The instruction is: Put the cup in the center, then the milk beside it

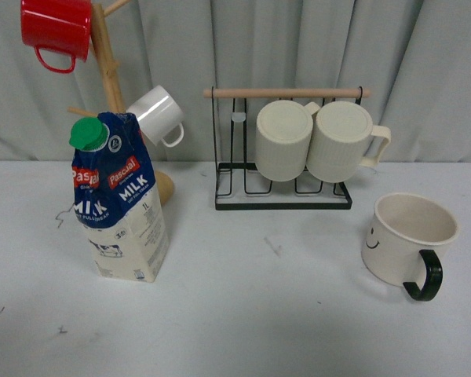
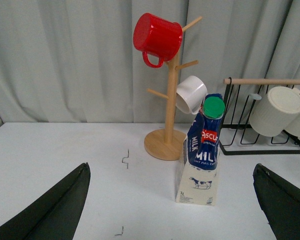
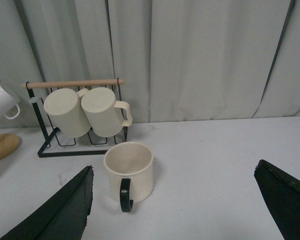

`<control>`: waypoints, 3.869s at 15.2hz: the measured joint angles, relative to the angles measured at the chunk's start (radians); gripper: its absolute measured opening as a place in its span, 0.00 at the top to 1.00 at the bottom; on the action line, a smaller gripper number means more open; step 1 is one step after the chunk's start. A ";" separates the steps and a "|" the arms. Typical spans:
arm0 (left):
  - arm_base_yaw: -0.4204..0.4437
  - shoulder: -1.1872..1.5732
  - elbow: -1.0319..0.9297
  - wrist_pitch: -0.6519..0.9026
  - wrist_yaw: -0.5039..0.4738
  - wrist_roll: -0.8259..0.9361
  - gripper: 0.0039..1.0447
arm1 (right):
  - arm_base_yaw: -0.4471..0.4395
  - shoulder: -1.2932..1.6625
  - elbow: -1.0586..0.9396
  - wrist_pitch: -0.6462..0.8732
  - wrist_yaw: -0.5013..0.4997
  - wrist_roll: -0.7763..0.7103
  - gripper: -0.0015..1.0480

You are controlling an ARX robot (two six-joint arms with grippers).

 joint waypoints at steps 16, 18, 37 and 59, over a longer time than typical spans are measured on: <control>0.000 0.000 0.000 -0.001 0.000 0.000 0.06 | -0.076 0.464 0.174 -0.092 -0.026 0.133 0.06; 0.000 0.000 0.000 0.000 0.000 0.000 0.06 | -0.106 0.710 0.256 0.016 -0.091 0.141 0.06; 0.000 0.000 0.000 0.000 0.000 0.000 0.06 | -0.005 1.994 1.169 -0.157 -0.075 0.245 0.06; 0.000 0.000 0.000 0.000 0.000 0.000 0.06 | 0.206 2.039 1.300 -0.311 -0.026 0.359 0.97</control>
